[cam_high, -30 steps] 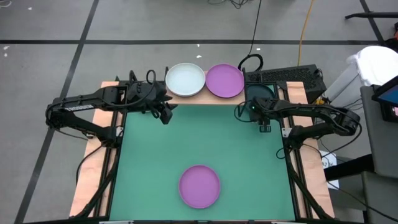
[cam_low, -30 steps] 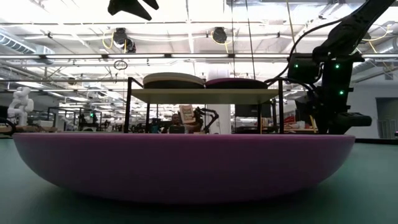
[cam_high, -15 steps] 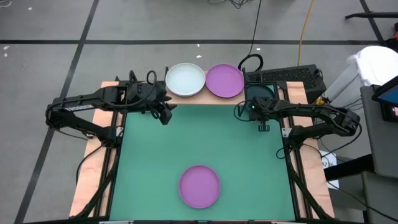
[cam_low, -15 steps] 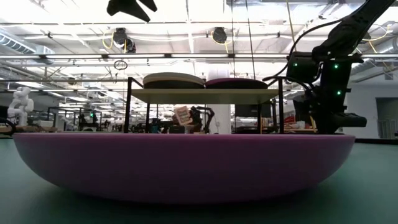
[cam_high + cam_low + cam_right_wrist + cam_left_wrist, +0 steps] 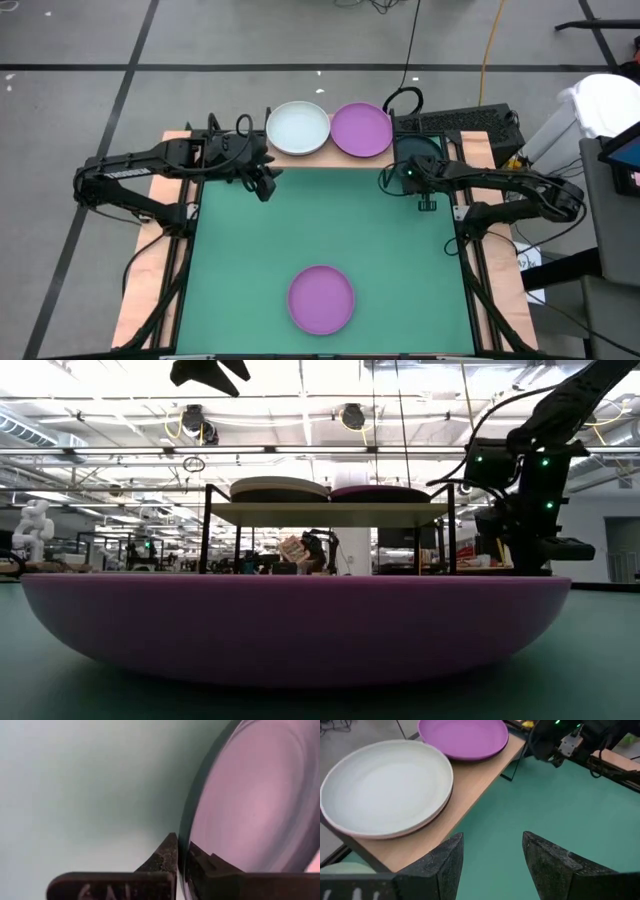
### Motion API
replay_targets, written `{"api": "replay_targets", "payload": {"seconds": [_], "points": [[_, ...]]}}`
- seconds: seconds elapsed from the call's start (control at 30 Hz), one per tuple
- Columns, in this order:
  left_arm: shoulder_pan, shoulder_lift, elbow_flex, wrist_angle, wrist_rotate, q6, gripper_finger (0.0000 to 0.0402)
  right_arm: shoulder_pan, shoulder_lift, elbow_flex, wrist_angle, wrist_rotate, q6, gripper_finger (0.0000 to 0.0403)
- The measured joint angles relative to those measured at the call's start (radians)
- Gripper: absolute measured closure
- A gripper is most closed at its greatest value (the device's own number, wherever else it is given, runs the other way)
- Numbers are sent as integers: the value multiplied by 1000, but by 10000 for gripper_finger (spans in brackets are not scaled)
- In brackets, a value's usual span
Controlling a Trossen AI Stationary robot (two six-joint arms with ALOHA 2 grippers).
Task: Place and stack plates onto a shelf
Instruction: Stack the dark blue plate on top of the purple plate on the shelf
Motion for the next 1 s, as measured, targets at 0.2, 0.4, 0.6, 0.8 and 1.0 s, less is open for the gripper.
{"api": "replay_targets", "payload": {"seconds": [0.2,0.4,0.6,0.8,1.0], "points": [[0,0,0,-17,0,-5,193,0,-103,-1,-69,18,28,402],[0,0,0,-16,-33,6,193,0,-218,-1,-99,27,58,402],[0,0,0,-16,-52,10,193,0,-319,6,-163,33,67,402],[0,0,0,-16,-73,-2,193,0,-373,71,-253,63,109,402],[0,0,0,-15,-89,-16,193,0,-376,169,-333,90,156,403]]}}
